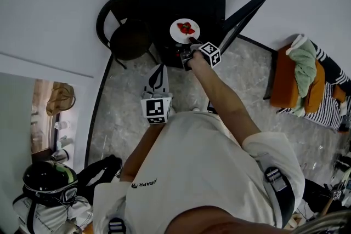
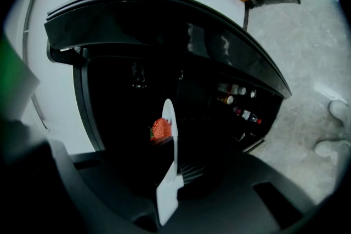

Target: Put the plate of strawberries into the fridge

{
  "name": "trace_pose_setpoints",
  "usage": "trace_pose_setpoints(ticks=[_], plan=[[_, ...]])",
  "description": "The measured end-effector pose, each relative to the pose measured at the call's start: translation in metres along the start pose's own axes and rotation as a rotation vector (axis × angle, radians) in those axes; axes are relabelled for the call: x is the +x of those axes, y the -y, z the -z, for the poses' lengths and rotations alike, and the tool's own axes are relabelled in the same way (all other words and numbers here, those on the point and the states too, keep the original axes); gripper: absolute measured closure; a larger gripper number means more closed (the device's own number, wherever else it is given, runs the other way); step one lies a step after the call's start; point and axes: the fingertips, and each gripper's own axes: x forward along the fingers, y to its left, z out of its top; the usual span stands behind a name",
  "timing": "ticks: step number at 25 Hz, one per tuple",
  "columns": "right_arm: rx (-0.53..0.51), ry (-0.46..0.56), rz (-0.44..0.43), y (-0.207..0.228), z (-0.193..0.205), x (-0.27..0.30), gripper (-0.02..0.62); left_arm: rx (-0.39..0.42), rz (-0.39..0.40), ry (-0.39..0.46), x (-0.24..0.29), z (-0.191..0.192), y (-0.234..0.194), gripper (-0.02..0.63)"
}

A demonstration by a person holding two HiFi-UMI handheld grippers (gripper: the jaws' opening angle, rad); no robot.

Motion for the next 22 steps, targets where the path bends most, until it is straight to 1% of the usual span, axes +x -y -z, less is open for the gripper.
trace_pose_setpoints(ticks=[5, 12, 22], plan=[[-0.001, 0.005, 0.009, -0.001, -0.003, 0.004, 0.575, 0.002, 0.001, 0.002, 0.000, -0.004, 0.001, 0.604], [-0.009, 0.017, 0.014, -0.004, -0.010, 0.017, 0.575, 0.001, 0.000, -0.018, 0.005, 0.002, -0.002, 0.604], [-0.023, 0.024, 0.000, -0.009, -0.011, 0.025, 0.575, 0.018, -0.010, -0.009, 0.004, -0.002, -0.005, 0.604]])
